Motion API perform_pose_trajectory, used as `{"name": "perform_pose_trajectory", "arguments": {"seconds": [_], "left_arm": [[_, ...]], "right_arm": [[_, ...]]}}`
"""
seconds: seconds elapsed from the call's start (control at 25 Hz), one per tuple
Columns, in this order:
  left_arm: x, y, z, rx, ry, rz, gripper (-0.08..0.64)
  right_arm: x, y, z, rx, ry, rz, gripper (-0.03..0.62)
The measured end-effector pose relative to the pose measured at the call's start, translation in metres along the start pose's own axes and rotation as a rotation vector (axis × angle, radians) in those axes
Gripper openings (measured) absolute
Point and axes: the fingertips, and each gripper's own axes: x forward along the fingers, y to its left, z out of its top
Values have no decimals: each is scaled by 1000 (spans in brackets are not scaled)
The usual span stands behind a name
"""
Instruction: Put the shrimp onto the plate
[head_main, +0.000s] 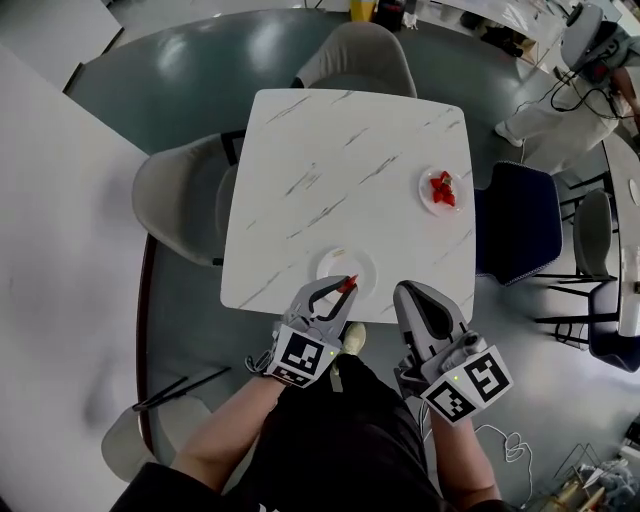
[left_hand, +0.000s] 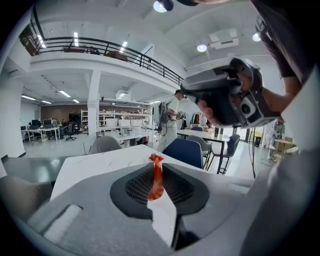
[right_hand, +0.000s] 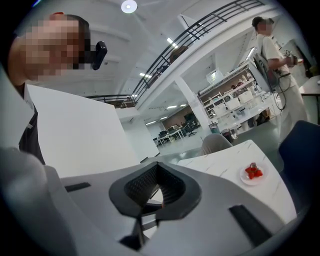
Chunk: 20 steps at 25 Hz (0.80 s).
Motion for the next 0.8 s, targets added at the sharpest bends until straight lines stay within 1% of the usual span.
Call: {"name": "perform_pose_trajectory", "arguments": {"seconds": [0.2, 0.36, 0.56, 0.8], "left_arm": [[38, 10, -63, 95, 121, -32, 60], [64, 11, -106, 142, 203, -77, 60], [88, 12, -141, 192, 287, -132, 60], [101, 6, -166, 223, 387, -190, 60]], "right_arm": [[20, -22, -20, 22, 26, -36, 2], [30, -38, -31, 27, 31, -62, 2], [39, -55, -39, 31, 26, -101, 2], [43, -66, -38, 34, 14, -122, 2]]}}
